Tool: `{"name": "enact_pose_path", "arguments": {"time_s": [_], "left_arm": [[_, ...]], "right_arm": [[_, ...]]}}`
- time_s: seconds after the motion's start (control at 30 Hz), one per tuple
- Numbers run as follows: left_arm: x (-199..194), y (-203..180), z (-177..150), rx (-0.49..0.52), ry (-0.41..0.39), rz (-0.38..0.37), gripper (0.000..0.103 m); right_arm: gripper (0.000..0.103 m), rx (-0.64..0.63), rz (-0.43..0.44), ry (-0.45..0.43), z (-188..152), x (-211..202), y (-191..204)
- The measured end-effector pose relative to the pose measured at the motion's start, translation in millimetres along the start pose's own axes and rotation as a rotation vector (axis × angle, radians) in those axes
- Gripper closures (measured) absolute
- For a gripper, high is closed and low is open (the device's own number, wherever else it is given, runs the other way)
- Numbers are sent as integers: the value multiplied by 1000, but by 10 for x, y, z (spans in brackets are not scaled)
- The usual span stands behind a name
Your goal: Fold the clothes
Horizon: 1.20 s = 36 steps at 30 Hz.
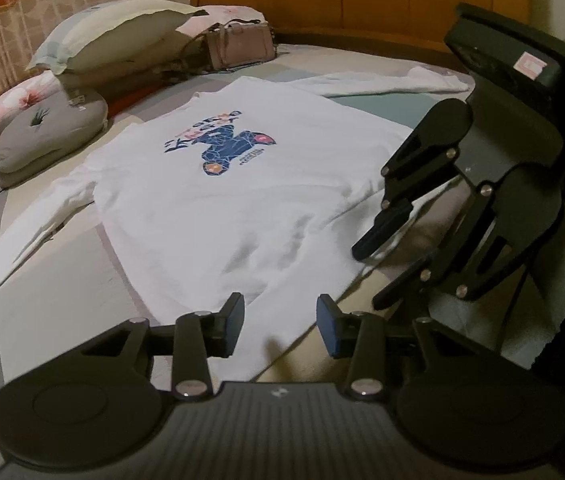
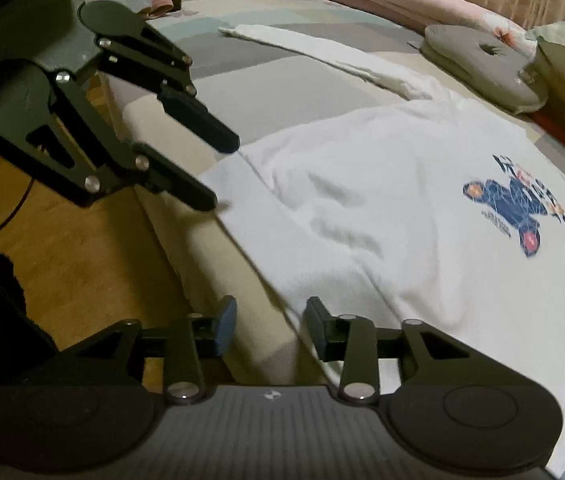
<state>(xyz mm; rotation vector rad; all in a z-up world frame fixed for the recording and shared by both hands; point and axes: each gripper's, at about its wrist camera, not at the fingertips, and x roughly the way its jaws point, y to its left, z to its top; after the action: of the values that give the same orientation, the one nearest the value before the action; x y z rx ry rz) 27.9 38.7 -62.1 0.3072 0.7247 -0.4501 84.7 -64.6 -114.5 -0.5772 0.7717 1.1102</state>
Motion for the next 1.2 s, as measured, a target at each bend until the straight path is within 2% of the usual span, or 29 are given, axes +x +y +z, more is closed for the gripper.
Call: {"name": "enact_pose_path", "arguments": {"time_s": [0.17, 0.27, 0.33, 0.57, 0.8, 1.0, 1.2], "left_arm": [[-90, 60, -3, -19, -27, 12, 61], [-113, 117, -21, -35, -33, 16, 57], [-97, 143, -31, -44, -30, 25, 57], [-55, 103, -47, -23, -17, 30, 54], [-54, 30, -80, 4, -13, 20, 52], [-43, 62, -101, -6, -7, 27, 51], [-78, 79, -108, -13, -14, 36, 50]], "right_arm": [[59, -8, 66, 0, 102, 61, 95], [59, -29, 107, 22, 107, 90, 172], [59, -37, 77, 41, 93, 158, 187], [59, -70, -26, 12, 168, 127, 193], [59, -81, -57, 9, 201, 154, 147], [61, -142, -86, 21, 193, 254, 215], [100, -131, -113, 21, 303, 336, 191]]}}
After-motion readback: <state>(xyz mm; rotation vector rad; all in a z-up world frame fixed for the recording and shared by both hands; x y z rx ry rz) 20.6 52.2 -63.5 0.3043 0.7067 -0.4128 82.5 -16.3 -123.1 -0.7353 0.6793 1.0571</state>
